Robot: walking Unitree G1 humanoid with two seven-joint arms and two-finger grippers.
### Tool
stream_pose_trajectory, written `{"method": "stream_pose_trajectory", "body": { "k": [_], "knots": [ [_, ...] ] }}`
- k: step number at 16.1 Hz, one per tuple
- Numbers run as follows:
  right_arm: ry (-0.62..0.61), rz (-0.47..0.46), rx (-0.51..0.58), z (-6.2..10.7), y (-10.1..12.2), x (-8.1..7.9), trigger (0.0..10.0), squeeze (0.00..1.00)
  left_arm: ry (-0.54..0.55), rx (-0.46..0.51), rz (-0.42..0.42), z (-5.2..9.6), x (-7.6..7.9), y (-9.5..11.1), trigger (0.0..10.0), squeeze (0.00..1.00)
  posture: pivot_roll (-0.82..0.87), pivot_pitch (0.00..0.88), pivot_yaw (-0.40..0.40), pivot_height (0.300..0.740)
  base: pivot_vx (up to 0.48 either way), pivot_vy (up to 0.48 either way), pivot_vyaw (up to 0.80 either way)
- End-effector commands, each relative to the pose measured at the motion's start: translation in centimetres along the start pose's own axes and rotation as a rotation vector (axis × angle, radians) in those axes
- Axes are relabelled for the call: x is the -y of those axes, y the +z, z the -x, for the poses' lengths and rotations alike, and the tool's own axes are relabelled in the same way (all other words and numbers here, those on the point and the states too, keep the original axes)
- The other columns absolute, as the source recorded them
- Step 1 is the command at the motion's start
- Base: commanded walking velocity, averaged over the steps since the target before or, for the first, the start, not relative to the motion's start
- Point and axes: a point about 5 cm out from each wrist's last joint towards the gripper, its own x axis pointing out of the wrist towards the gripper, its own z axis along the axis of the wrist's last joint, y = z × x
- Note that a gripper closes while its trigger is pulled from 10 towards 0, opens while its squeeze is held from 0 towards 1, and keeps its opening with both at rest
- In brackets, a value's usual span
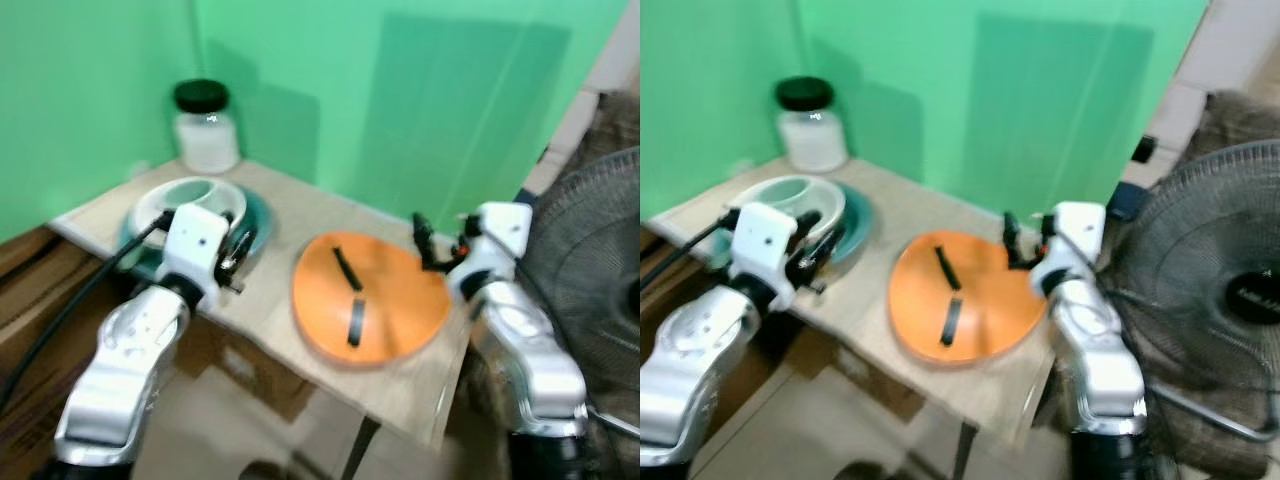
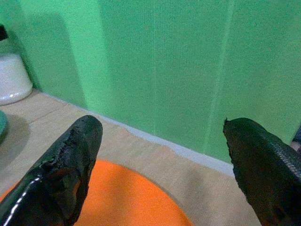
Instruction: Setting the table
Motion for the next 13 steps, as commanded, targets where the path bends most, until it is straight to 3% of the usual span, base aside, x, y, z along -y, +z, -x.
{"method": "stream_pose_trajectory", "body": {
  "k": [1,4,8,10,13],
  "knots": [
    [-0.023,0.012,0.0,0.2,0.2,0.8,10.0,0.0,-0.038,0.016,0.001,-0.2,0.5,0.3,10.0,0.0,0.21,0.0,-0.037,0.74,0.292,0.0,0.0],
    [0.029,0.021,-0.03,0.3,0.1,0.7,10.0,0.0,-0.089,0.016,-0.015,-0.2,1.0,0.3,10.0,0.0,0.2,0.0,-0.036,0.74,0.081,0.0,0.0],
    [0.166,0.015,-0.08,0.4,-0.3,0.7,10.0,0.0,-0.216,-0.023,-0.098,0.4,1.3,-0.3,10.0,0.0,0.21,0.0,-0.043,0.74,0.0,0.0,0.0],
    [0.163,0.031,-0.088,0.0,-0.1,1.3,10.0,0.0,-0.179,-0.042,-0.11,-0.3,0.5,-0.3,10.0,0.0,0.21,0.0,-0.048,0.74,0.0,0.0,0.0],
    [0.208,0.061,-0.127,0.0,-0.4,1.3,10.0,0.0,-0.295,-0.152,-0.177,-0.4,1.1,-1.8,10.0,0.0,0.21,0.0,-0.043,0.74,0.0,0.0,0.0]
  ]
}}
